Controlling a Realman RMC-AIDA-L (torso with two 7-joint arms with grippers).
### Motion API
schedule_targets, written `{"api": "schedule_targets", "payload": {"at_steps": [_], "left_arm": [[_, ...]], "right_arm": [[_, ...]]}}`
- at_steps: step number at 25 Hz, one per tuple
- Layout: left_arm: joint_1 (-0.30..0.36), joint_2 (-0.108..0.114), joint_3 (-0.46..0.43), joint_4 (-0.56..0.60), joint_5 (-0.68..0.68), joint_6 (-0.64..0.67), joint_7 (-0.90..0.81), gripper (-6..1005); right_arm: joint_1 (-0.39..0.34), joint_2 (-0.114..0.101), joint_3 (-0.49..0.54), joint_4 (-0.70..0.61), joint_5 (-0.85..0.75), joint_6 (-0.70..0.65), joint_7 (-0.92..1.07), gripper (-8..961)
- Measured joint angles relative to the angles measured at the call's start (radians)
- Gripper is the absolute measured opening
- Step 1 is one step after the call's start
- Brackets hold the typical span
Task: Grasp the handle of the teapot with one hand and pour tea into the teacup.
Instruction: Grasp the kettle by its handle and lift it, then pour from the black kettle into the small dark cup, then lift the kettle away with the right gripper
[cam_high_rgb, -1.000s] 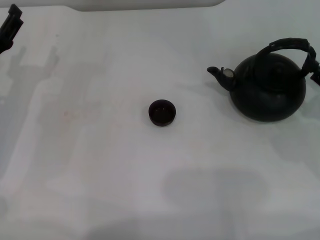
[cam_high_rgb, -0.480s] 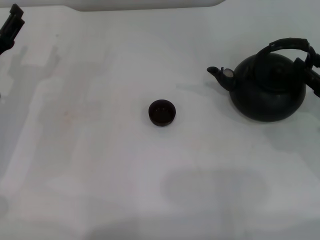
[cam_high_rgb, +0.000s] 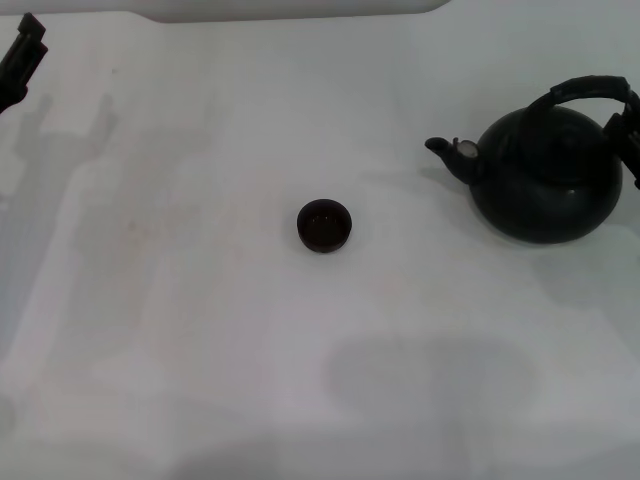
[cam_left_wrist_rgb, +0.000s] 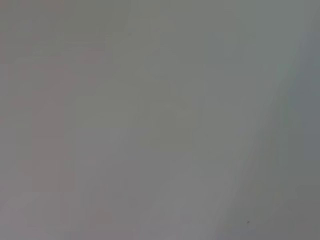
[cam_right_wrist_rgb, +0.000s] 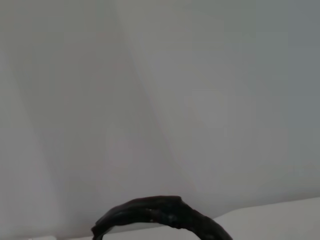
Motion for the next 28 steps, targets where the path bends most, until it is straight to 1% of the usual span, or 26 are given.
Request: {"api": "schedule_targets", "payload": {"at_steps": [5,10,13,16,19,23,28], "left_arm": [[-0.001,0.0,0.0,0.0,0.0,0.0,0.0,881],[0.0,0.0,0.0,0.0,0.0,0.0,0.0,881],[0.001,0.0,0.0,0.0,0.0,0.0,0.0,881],[0.001,0.0,0.0,0.0,0.0,0.0,0.0,881],[0.001,0.0,0.0,-0.001,0.0,0.0,0.0,881],[-0.002,0.0,0.001,-0.011,0.0,0.0,0.0,881],[-0.008,-0.001,0.002,-0.025,0.003,0.0,-0.011,881]], "right_arm": [[0.004,0.007,0.0,-0.002,-0.002,-0.002,-0.01,224],[0.005,0.01,0.0,-0.014,-0.005,-0.006,-0.015,220],[0.007,0.012,0.0,-0.014,-0.005,-0.032,-0.025,217],[0.01,0.02,0.0,-0.023,-0.004,-0.073,-0.046,215],[0.017,0.031,-0.011,-0.062,-0.005,-0.08,-0.061,210],[0.052,0.033,-0.028,-0.084,-0.006,-0.077,-0.082,203],[0.105,0.035,-0.057,-0.102,-0.006,-0.077,-0.193,196]]}}
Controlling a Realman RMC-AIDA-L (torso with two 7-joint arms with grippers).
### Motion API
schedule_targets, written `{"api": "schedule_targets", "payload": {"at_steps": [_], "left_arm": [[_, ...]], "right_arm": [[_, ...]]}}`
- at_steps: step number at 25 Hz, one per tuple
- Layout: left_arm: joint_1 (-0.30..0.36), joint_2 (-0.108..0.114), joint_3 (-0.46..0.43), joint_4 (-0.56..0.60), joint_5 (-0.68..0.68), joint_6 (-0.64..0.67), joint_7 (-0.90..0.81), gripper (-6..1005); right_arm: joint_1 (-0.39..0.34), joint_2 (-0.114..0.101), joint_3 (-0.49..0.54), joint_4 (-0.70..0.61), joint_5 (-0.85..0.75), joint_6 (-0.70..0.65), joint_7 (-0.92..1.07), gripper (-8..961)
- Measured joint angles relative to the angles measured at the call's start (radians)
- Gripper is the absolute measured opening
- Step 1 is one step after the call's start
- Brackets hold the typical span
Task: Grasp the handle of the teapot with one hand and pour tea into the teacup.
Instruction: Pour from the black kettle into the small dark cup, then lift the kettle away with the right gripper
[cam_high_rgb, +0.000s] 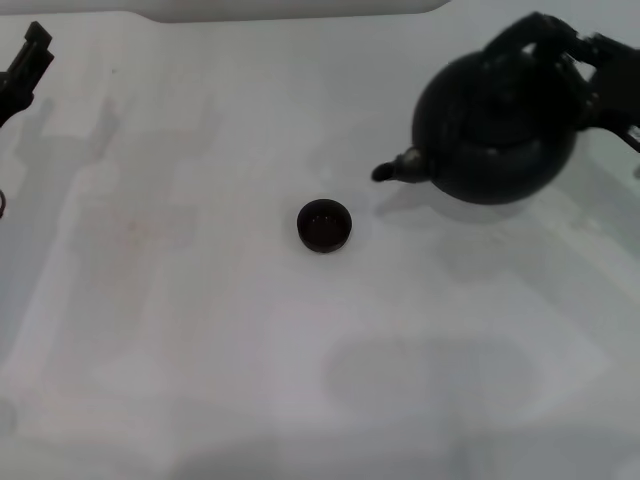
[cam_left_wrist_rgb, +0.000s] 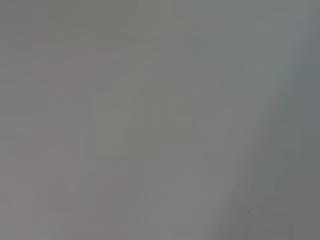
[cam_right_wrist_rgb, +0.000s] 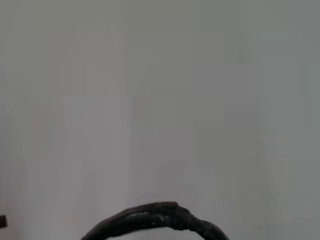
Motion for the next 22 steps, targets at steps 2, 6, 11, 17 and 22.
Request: {"api": "schedule_targets", "payload": {"at_steps": [2,6,11,17,22], "left_arm": [[0.0,0.0,0.0,0.0,0.003,0.0,-0.019,881],[0.0,-0.001,0.0,-0.001,0.004,0.0,-0.041,881],[-0.002,-0.001,0.001,-0.001,0.004,0.0,-0.041,881],[-0.008,-0.001,0.002,-0.001,0.004,-0.001,-0.043,881],[-0.012,0.001,0.009,-0.001,0.004,-0.001,-0.043,882]], "right_arm": [[0.022,0.0,-0.013,-0.009,0.0,0.027,-0.009,195],[0.065,0.0,-0.028,-0.011,0.0,0.075,-0.062,191],[0.1,0.004,-0.051,-0.011,0.006,0.089,-0.153,185],[0.11,0.009,-0.057,-0.012,0.009,0.097,-0.26,178],[0.113,0.01,-0.07,-0.012,0.009,0.089,-0.35,174]]}}
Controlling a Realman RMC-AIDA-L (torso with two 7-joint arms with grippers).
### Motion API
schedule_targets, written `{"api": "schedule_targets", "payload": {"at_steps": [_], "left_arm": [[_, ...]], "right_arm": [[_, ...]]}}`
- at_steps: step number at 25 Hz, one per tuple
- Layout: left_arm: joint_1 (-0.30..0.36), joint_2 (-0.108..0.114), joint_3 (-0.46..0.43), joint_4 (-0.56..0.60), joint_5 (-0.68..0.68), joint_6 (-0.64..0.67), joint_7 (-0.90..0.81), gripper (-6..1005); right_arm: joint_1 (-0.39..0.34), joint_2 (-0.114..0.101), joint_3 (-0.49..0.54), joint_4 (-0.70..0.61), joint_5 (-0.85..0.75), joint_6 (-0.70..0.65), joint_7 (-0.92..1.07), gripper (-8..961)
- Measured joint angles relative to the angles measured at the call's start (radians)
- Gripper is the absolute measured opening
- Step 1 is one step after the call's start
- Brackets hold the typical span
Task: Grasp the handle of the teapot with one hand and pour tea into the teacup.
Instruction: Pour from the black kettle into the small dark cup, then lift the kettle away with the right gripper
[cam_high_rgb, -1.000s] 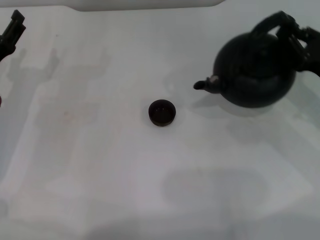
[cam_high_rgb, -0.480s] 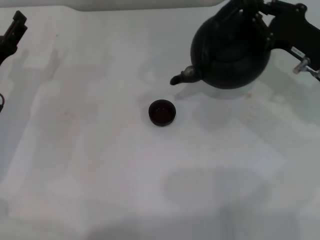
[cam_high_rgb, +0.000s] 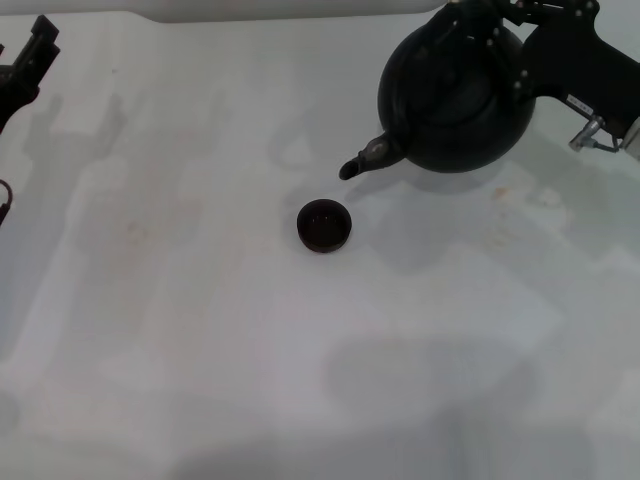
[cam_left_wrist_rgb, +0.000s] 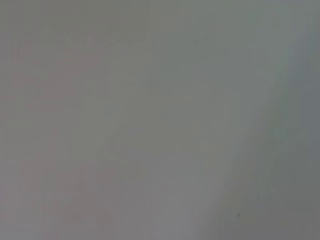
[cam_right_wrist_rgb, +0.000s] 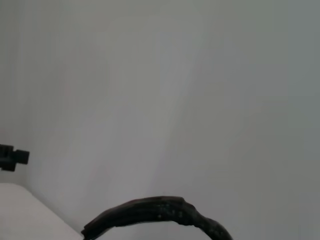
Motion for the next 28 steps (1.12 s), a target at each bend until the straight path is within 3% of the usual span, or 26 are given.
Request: {"api": "schedule_targets", "payload": {"at_steps": [11,20,28], "left_arm": [[-0.002,0.001,0.006,0.0,0.001,0.002,0.0,882],[0.003,0.0,0.006,0.0,0.002,0.003,0.0,882],[0.005,-0.001,0.006,0.0,0.002,0.002,0.0,880]], "right_arm": [[0.001,0.005,-0.044,0.008,0.014,-0.01,-0.159,148],[0.001,0.005,-0.28,0.002,0.284,0.018,-0.357,125],[0.0,0.005,-0.306,0.001,0.308,0.022,-0.43,120]]}}
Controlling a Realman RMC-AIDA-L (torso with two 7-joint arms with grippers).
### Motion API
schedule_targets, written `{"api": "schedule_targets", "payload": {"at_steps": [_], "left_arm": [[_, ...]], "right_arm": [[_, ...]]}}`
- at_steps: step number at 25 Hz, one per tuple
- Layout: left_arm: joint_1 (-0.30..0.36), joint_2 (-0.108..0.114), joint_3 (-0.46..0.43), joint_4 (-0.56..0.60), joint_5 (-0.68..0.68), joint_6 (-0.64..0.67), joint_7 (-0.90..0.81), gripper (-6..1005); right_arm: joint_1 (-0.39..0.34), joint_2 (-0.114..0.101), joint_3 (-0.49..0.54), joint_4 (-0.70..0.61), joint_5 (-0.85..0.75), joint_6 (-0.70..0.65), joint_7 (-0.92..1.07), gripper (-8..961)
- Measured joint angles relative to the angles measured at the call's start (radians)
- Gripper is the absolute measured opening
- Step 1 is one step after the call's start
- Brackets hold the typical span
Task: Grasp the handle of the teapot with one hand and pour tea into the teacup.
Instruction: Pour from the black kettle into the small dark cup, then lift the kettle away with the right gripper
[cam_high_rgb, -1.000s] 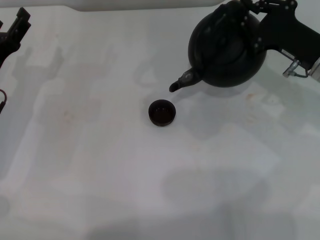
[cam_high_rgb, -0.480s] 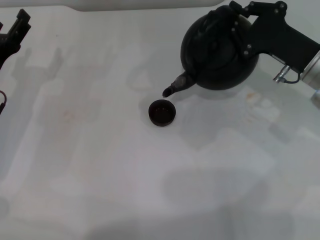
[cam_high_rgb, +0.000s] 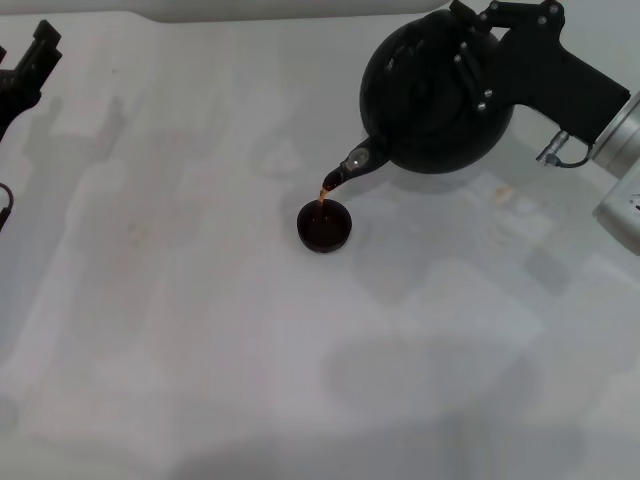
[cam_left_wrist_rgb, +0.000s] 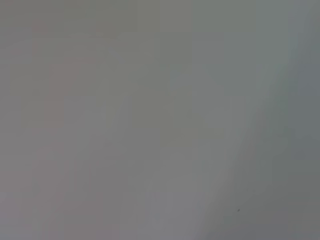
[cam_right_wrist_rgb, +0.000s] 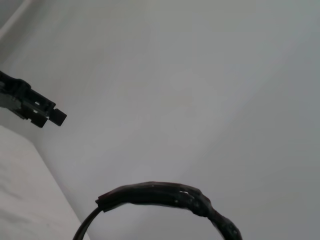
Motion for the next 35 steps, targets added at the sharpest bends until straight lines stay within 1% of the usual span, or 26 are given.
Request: {"api": "schedule_targets", "payload": {"at_steps": [8,20,29,35], "left_arm": [[0.001,0.0,0.0,0.0,0.0,0.001,0.0,881],[0.002,0.0,0.0,0.0,0.0,0.004,0.0,881],[0.002,0.001,0.0,0.0,-0.007,0.01,0.002,882],[-0.001,0.001,0.0,0.0,-0.008,0.01,0.004,881]], "right_arm": [[-0.006,0.0,-0.026,0.0,0.003,-0.012,-0.078,117],[-0.007,0.0,-0.028,0.0,0.012,-0.006,-0.079,114],[-0.009,-0.005,-0.027,0.014,0.024,0.006,0.033,114],[-0.008,-0.007,-0.026,0.014,0.025,0.069,0.166,112]]}}
